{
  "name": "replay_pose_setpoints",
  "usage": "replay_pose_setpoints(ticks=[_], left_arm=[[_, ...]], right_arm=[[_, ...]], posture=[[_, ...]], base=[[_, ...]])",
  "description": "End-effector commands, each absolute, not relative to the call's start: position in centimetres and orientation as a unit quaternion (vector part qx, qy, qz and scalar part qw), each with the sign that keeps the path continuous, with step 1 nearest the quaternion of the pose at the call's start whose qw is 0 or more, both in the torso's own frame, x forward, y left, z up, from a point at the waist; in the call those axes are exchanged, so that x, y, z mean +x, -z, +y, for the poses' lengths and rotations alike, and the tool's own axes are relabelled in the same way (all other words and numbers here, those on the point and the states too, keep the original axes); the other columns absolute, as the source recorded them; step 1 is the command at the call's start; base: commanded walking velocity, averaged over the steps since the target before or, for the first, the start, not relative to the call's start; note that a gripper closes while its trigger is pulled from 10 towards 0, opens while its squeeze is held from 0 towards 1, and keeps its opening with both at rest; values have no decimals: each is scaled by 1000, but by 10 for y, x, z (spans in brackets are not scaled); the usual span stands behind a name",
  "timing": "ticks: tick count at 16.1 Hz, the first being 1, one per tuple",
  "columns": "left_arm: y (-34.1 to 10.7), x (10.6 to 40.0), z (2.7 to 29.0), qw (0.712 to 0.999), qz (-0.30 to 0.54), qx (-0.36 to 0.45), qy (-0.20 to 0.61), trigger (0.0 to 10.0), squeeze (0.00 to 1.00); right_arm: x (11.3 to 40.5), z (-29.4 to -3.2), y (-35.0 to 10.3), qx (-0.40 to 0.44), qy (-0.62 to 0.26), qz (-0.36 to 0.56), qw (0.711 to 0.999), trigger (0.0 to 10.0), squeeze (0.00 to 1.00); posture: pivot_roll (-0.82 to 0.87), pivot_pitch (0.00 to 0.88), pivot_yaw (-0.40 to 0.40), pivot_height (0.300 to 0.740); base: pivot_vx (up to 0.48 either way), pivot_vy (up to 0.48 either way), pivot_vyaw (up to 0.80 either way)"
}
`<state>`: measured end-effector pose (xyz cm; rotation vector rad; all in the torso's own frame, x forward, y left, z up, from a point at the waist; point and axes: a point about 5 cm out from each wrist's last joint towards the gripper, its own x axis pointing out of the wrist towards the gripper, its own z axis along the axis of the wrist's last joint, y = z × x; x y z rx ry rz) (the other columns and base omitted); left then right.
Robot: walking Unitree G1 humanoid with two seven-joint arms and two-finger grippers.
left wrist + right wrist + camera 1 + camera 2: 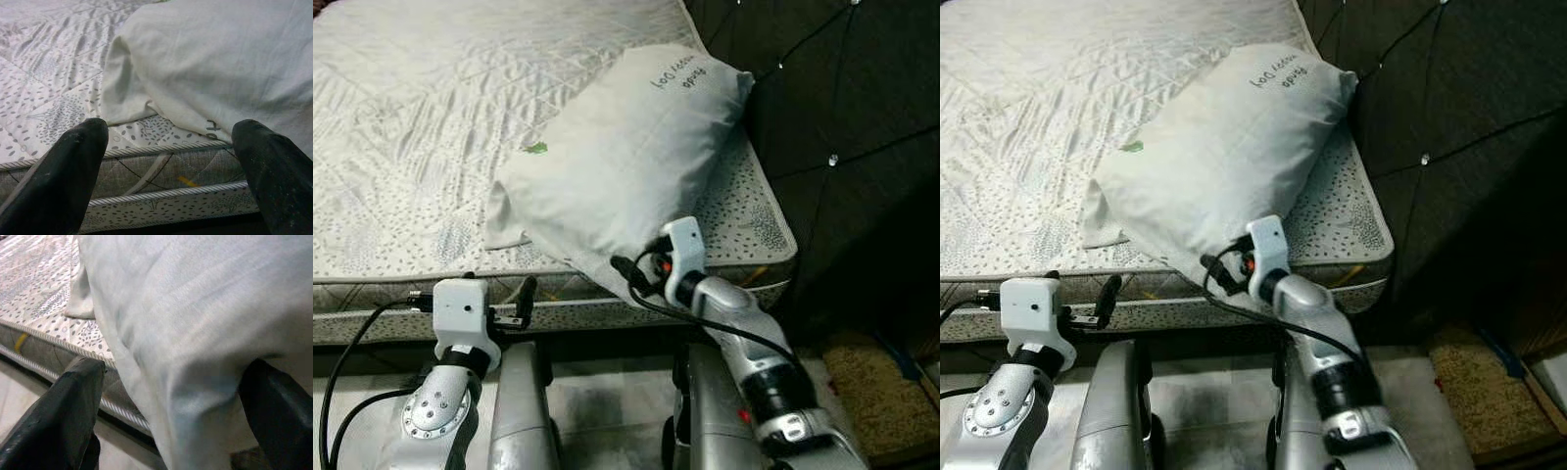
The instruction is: Clean up the room
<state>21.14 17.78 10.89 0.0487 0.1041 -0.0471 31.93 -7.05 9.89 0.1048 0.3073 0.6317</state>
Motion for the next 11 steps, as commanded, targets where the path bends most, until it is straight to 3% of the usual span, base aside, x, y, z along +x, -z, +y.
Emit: replay_pose_setpoints(ticks=[1, 3, 4, 5, 11], left_arm=[[-109, 209, 180, 998, 56, 26, 21, 10000, 0], [-109, 209, 180, 998, 56, 26, 20, 10000, 0], [-109, 209, 179, 998, 56, 26, 20, 10000, 0], [-109, 209, 179, 998, 56, 26, 21, 10000, 0], [-107, 209, 175, 998, 54, 12, 35, 10000, 0]], right_arm=[[320, -61, -101, 50, -314, 146, 937, 10000, 0], [321, -56, -100, 41, -304, 146, 940, 10000, 0], [323, -53, -101, 41, -292, 141, 945, 5765, 0], [326, -52, -103, 53, -279, 138, 949, 0, 0], [341, -74, -107, 100, -181, 111, 972, 0, 0]], posture=[[112, 133, -11, 528], [111, 134, -12, 528], [112, 135, -13, 528], [113, 132, -14, 528], [114, 98, -23, 528]], base=[[0, 0, 0], [0, 0, 0], [0, 0, 0], [0, 0, 0], [0, 0, 0]])
